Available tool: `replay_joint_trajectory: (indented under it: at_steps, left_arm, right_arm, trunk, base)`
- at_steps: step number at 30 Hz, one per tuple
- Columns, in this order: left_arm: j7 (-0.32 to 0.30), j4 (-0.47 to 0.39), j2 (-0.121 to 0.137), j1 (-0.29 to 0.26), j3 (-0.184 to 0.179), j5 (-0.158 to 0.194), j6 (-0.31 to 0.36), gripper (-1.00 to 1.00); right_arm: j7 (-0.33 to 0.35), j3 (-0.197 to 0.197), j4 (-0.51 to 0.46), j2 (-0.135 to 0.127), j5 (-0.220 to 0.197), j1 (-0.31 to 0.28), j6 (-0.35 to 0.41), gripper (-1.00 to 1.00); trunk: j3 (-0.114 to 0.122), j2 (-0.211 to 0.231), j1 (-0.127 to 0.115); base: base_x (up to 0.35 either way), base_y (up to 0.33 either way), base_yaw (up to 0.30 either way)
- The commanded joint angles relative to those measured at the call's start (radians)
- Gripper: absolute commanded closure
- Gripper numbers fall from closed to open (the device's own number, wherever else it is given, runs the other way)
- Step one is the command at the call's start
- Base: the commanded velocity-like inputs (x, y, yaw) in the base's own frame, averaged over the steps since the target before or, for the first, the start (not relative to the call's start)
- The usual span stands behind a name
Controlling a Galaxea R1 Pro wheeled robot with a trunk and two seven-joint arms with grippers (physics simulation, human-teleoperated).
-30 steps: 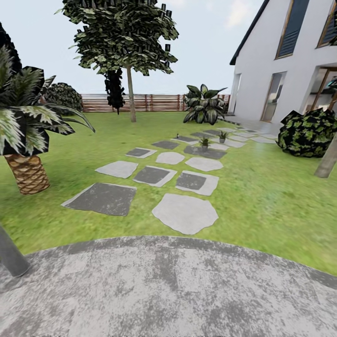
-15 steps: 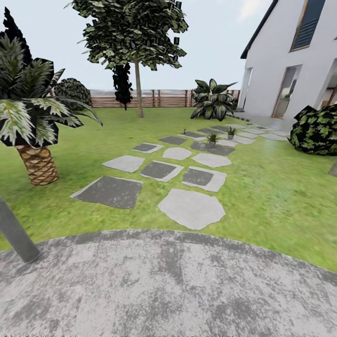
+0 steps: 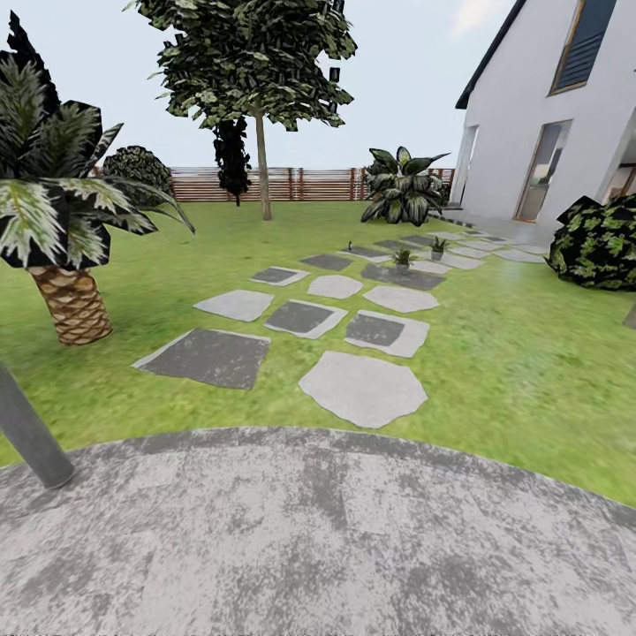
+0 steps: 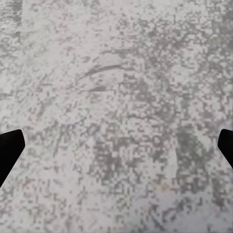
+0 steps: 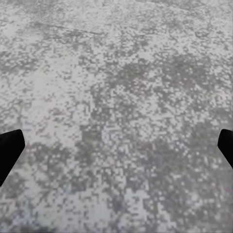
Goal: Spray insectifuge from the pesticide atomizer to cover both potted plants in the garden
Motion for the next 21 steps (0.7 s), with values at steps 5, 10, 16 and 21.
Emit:
replay_joint_trajectory:
  at_steps: [5,10,16,21]
  left_arm:
    - [0.001,0.001,0.0,-0.001,0.001,0.0,-0.003,-1.0]
    - [0.001,0.001,0.0,-0.001,0.001,0.0,-0.003,-1.0]
    - [0.002,0.001,0.0,-0.001,0.001,0.001,-0.004,-1.0]
    - [0.002,0.001,0.001,-0.001,0.002,0.003,-0.005,-1.0]
  right_arm:
    - [0.0,0.0,0.001,0.0,0.001,-0.001,-0.003,-1.0]
    - [0.0,0.0,0.001,0.0,0.001,-0.001,-0.003,-1.0]
    - [0.0,0.0,0.001,0.0,0.001,-0.001,-0.003,-1.0]
    - [0.0,0.0,0.001,0.0,0.0,-0.001,-0.003,-1.0]
  trunk:
    - [-0.017,-0.036,0.019]
    - [-0.035,-0.071,0.038]
    - [-0.062,-0.113,0.061]
    - [-0.066,-0.113,0.061]
  base:
    - [0.0,0.0,0.0]
    - [0.0,0.0,0.0]
    - [0.0,0.0,0.0]
    - [0.0,0.0,0.0]
